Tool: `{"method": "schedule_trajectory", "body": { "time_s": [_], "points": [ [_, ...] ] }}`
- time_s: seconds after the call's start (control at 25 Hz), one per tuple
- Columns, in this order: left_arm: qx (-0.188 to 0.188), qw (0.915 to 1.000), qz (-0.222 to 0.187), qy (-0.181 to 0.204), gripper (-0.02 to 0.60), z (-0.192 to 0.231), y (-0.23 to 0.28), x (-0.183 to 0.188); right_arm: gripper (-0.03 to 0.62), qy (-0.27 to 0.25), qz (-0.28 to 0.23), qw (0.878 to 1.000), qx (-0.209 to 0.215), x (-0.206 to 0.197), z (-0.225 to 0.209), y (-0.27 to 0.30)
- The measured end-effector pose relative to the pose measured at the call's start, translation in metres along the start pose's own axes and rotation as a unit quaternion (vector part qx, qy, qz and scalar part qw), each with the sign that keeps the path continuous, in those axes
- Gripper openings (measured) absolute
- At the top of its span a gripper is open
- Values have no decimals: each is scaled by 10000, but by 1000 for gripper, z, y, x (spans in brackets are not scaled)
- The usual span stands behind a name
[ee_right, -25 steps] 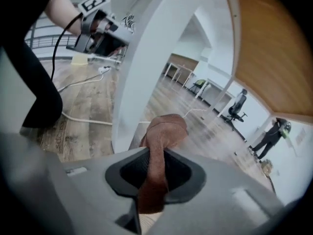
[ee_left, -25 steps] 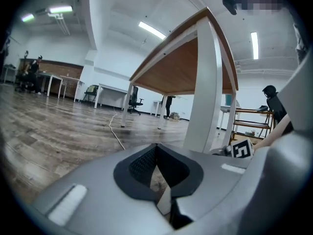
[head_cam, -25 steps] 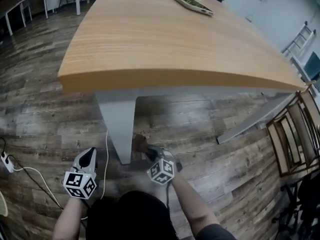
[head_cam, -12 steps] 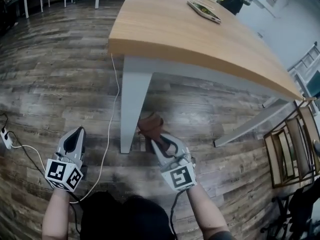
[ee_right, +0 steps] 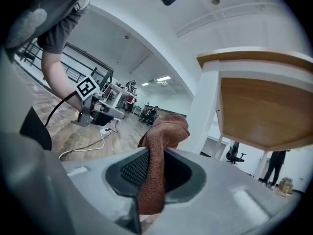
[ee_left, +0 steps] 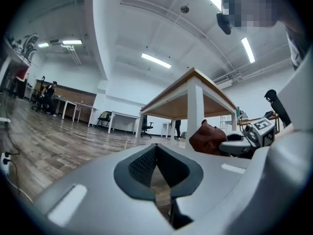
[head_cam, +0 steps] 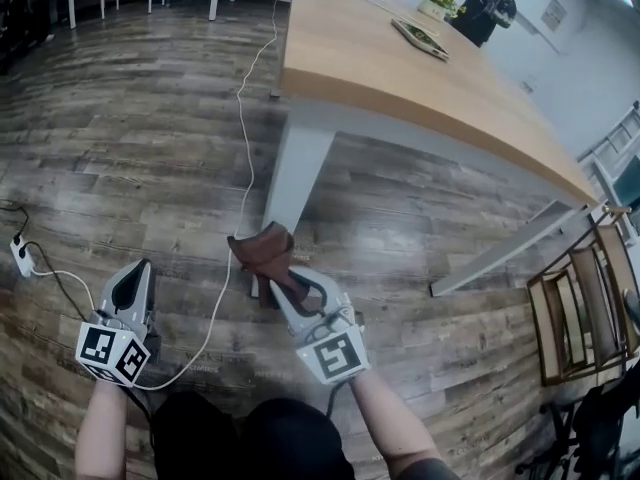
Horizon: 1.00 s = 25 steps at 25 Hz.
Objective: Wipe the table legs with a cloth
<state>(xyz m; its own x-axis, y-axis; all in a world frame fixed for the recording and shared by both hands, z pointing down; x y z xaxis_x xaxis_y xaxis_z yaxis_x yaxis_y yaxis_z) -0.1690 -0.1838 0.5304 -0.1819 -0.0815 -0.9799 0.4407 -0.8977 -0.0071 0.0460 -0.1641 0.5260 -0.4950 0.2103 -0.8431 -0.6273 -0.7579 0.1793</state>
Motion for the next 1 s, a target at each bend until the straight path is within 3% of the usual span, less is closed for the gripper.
{"method": "schedule_trajectory", "body": {
  "time_s": [0.16,0.32,0.4,0.52,0.6,0.68,0.8,1.0],
  "points": [
    [265,9995,-137,39,18,14,29,42,66,436,-322,9985,3,34,-17,28],
    [301,9985,-421,-202,18,16,78,77,66,773,-591,9952,106,77,-42,43],
    [244,9982,-533,-150,18,28,93,80,66,944,-985,9906,-78,94,-48,56],
    [-15,9991,-393,177,18,42,93,60,66,1169,-1371,9821,-554,106,-43,70],
    [-146,9987,-352,344,19,59,88,49,66,1163,-1308,9809,-850,110,-38,75],
    [-257,9988,-350,247,18,74,86,47,66,1168,-1183,9795,-1139,118,-38,76],
    [-601,9976,-348,38,19,76,85,68,66,1041,-925,9789,-1494,134,-44,72],
    [-1425,9894,-282,-92,18,40,78,120,66,864,-680,9700,-2168,163,-61,61]
  ]
}}
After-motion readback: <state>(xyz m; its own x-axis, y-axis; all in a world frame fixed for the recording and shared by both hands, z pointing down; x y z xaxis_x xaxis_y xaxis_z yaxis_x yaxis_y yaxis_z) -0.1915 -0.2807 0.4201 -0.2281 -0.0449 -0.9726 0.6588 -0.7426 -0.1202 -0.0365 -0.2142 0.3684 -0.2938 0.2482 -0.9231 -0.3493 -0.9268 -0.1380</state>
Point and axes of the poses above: the fingertips, and each gripper's own axes: y forward along the fingers, z to its left, x out of its top, the point moved 1 cm from there along -y, backward along the fingers, and after that the axes turned 2 degrees about -y, right-handed, at the moved point
